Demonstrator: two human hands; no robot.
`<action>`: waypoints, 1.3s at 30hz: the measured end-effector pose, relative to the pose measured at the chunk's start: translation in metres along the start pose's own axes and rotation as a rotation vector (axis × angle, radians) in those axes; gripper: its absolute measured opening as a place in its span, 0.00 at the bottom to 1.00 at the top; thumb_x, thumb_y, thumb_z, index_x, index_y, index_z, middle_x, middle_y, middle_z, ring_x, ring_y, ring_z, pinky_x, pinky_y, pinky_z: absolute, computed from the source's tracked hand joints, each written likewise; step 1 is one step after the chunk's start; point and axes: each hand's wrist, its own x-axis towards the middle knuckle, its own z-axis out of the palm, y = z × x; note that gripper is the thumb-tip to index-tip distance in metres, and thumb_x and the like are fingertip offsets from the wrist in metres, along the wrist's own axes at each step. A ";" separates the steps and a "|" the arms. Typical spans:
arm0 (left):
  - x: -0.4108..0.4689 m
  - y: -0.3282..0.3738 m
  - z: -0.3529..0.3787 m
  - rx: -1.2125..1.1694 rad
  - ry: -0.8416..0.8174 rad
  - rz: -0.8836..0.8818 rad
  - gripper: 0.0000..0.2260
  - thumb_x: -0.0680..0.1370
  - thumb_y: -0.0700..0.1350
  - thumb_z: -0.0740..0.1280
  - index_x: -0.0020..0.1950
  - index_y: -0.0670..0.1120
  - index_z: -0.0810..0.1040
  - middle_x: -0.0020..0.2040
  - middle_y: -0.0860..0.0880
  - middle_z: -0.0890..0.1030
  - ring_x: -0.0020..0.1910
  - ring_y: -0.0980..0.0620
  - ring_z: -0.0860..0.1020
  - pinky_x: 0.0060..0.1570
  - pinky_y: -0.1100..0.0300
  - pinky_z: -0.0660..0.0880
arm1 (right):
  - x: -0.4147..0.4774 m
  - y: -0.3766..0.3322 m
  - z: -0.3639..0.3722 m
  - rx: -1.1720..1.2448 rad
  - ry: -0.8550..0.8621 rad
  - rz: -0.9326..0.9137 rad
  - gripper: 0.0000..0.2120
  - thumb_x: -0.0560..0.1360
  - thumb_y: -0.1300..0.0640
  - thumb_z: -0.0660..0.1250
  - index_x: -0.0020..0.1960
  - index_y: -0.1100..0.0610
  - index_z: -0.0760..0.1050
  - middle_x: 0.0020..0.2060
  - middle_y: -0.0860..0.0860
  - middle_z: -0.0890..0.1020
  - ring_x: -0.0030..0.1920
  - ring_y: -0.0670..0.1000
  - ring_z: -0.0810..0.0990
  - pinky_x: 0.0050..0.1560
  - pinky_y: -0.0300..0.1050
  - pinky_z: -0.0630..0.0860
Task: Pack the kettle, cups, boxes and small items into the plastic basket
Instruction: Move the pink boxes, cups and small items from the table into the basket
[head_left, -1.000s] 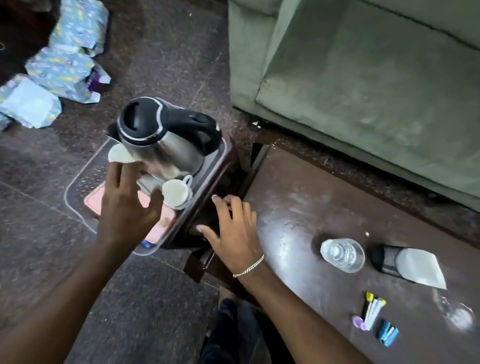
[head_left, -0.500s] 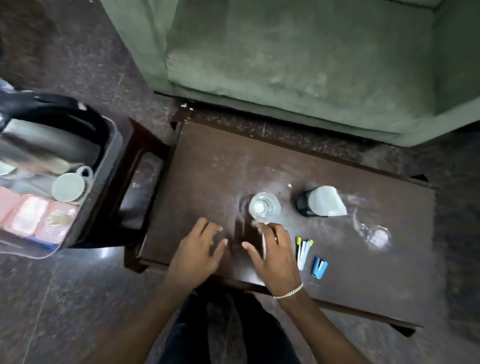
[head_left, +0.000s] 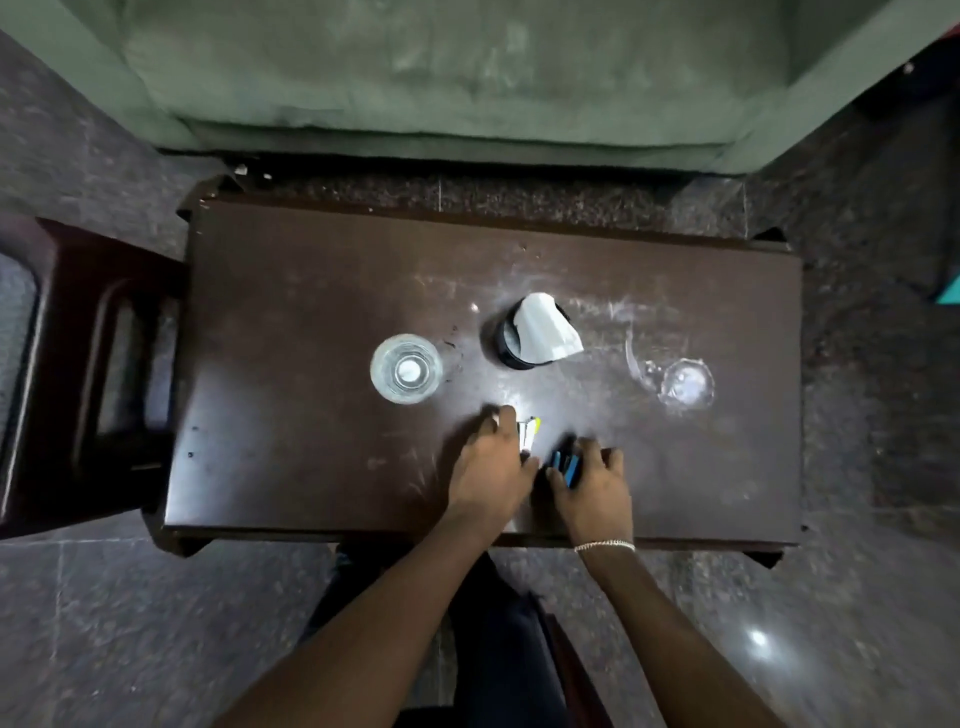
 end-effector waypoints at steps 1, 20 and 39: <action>0.004 0.006 0.007 0.033 -0.016 -0.008 0.28 0.77 0.53 0.73 0.69 0.46 0.63 0.63 0.40 0.78 0.59 0.38 0.81 0.56 0.47 0.78 | 0.003 0.003 0.001 -0.010 -0.010 0.009 0.24 0.72 0.53 0.76 0.64 0.59 0.74 0.56 0.60 0.75 0.49 0.67 0.81 0.49 0.58 0.80; -0.021 0.015 -0.040 -0.228 0.111 -0.036 0.30 0.74 0.45 0.73 0.68 0.51 0.57 0.59 0.40 0.81 0.53 0.33 0.83 0.52 0.43 0.80 | -0.018 -0.037 -0.044 0.205 0.142 -0.046 0.18 0.69 0.62 0.78 0.57 0.60 0.81 0.52 0.56 0.84 0.46 0.57 0.84 0.51 0.52 0.81; -0.166 -0.262 -0.294 -0.548 0.823 -0.345 0.34 0.70 0.40 0.79 0.63 0.63 0.63 0.46 0.66 0.81 0.36 0.62 0.81 0.39 0.61 0.80 | -0.145 -0.374 0.023 0.353 -0.106 -0.510 0.19 0.67 0.63 0.80 0.56 0.55 0.83 0.48 0.48 0.84 0.42 0.37 0.82 0.46 0.21 0.70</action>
